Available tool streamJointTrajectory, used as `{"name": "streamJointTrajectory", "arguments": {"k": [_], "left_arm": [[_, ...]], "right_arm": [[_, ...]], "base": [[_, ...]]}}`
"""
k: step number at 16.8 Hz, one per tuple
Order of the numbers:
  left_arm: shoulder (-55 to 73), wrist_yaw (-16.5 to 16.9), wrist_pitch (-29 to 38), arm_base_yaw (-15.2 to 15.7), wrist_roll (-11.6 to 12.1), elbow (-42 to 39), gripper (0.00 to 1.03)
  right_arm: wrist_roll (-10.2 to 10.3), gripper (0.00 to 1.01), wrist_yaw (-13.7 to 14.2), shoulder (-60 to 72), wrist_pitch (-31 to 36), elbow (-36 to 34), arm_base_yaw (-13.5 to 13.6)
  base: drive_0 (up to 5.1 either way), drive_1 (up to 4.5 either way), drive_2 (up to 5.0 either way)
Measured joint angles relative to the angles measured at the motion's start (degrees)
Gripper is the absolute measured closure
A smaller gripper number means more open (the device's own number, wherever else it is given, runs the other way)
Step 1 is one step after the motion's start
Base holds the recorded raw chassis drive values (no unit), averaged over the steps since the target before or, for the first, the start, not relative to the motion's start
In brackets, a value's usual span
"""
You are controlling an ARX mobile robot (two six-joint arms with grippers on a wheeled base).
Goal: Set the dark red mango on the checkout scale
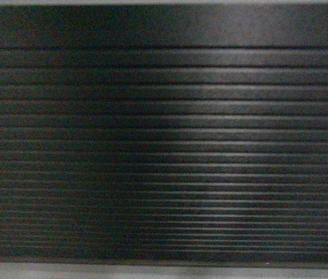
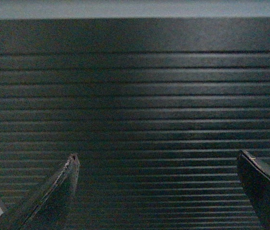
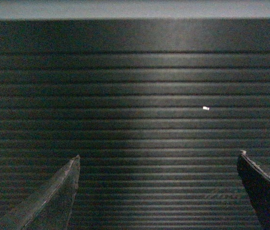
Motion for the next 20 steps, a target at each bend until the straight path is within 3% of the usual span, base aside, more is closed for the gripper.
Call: {"name": "streamJointTrajectory", "arguments": {"k": [20], "left_arm": [[0.0,0.0,-0.1,0.0,0.0,0.0,0.05]], "right_arm": [[0.0,0.03,0.0,0.0,-0.1,0.0,0.0]], "base": [[0.0,0.00,0.0]]}}
